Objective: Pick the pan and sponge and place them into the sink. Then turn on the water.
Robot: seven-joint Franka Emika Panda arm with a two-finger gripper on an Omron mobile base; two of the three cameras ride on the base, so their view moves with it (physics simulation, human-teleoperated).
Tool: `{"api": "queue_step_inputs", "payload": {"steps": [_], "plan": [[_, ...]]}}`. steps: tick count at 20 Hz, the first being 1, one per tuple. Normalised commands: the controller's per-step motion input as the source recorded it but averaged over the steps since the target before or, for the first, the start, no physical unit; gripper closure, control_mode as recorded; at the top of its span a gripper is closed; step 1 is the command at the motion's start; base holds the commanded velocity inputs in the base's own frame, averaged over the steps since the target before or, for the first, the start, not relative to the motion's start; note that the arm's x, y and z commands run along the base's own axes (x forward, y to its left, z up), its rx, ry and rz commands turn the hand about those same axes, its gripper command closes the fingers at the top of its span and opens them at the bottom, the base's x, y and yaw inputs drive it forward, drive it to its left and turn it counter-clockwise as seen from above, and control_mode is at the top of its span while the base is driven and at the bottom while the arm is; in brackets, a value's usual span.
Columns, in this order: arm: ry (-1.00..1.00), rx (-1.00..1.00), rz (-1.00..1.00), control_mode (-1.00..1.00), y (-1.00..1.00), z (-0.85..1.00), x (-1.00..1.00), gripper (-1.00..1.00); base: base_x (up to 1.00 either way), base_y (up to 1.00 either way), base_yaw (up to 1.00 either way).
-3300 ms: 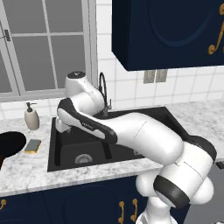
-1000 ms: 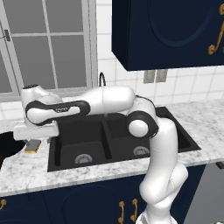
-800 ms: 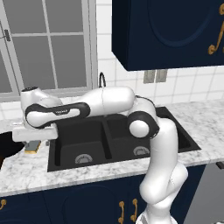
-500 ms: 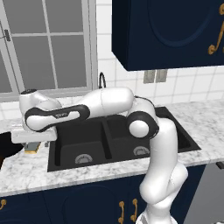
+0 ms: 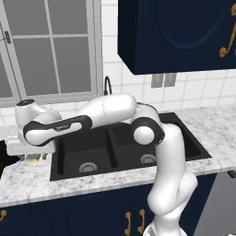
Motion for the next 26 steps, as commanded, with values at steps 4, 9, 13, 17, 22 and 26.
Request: {"api": "queue_step_inputs", "payload": {"steps": [4, 9, 13, 17, 22, 26], "plan": [[-0.02, 0.00, 0.00, -1.00, 0.42, -0.11, -0.07, -1.00, 0.00, 0.00, 0.00], [0.00, -0.07, 0.00, -1.00, 0.22, -0.08, -0.02, -1.00, 0.00, 0.00, 0.00], [0.00, -0.11, 0.00, -1.00, 0.24, -0.12, -0.02, -1.00, 0.00, 0.00, 0.00], [0.00, -0.07, 0.00, -1.00, 0.37, -0.17, 0.00, -1.00, 0.00, 0.00, 0.00], [0.00, -0.04, 0.00, -1.00, 0.38, -0.17, 0.00, -1.00, 0.00, 0.00, 0.00], [0.00, -0.03, 0.00, -1.00, 0.35, -0.15, 0.00, -1.00, 0.00, 0.00, 0.00]]}}
